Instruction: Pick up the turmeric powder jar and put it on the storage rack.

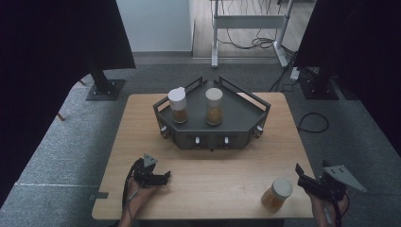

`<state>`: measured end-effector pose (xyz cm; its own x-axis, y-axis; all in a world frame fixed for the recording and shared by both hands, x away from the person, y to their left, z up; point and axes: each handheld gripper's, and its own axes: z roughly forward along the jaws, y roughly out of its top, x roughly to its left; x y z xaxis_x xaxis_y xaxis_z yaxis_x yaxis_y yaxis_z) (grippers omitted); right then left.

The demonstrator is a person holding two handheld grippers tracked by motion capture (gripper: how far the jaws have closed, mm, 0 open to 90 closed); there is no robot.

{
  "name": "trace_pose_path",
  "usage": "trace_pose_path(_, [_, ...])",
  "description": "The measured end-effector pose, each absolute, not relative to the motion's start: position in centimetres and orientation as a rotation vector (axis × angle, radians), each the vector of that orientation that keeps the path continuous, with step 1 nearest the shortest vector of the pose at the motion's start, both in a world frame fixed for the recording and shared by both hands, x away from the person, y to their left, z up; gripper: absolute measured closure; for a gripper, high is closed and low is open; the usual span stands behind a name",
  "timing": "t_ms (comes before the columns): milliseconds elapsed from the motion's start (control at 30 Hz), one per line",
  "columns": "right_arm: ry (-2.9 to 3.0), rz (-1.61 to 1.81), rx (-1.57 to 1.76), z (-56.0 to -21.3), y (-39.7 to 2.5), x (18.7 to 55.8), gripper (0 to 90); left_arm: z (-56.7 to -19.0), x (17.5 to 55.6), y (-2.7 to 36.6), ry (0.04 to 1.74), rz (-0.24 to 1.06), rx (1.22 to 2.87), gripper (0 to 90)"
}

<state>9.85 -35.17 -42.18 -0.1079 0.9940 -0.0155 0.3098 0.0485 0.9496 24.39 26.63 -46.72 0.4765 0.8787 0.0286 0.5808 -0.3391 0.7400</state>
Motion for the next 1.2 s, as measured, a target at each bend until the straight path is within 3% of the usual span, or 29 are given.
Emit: trace_pose_path(1200, [1.636,1.178,1.231,-41.6,-32.6,7.9,7.9,-46.7,24.4,26.6,1.203,0.568,2.052,3.9])
